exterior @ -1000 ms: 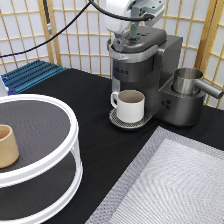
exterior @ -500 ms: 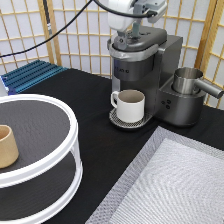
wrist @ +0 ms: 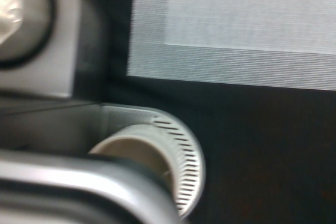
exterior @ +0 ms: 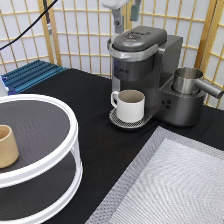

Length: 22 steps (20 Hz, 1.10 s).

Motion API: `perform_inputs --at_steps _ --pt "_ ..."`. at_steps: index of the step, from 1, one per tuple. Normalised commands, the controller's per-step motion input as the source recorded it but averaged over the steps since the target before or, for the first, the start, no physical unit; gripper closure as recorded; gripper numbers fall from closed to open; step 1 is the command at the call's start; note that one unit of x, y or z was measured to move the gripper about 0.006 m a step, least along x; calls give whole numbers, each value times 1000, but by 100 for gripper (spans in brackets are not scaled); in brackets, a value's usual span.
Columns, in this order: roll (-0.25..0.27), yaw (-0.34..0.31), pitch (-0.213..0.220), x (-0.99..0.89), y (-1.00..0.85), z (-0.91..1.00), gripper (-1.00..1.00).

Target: Make coffee

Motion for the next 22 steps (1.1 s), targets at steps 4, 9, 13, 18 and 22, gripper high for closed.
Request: perform_inputs --at_steps 4,9,13,18,22 --pt "-6 0 -77 -143 -1000 -609 -100" --pt "-106 2 -180 -465 -854 -162 -100" --pt "-138 78 -373 -529 -264 192 -100" --pt "-29 63 -313 -545 -55 58 -100" --pt "0 0 -9 -15 0 0 -100"
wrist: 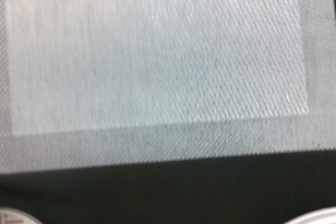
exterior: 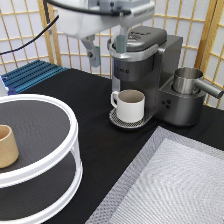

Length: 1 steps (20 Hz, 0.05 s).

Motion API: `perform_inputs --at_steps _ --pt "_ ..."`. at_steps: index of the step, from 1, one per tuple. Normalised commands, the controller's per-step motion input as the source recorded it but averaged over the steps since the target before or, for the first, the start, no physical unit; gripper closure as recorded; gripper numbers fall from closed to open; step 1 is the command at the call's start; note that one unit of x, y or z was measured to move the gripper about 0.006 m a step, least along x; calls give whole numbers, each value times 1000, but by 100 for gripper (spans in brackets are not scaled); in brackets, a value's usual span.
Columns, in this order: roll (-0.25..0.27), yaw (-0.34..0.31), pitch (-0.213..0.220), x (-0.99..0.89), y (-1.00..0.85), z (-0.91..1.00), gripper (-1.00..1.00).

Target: Make coffee

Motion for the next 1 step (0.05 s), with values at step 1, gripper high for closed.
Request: perform_inputs --at_steps 1 --pt "0 0 -7 0 0 0 -100"
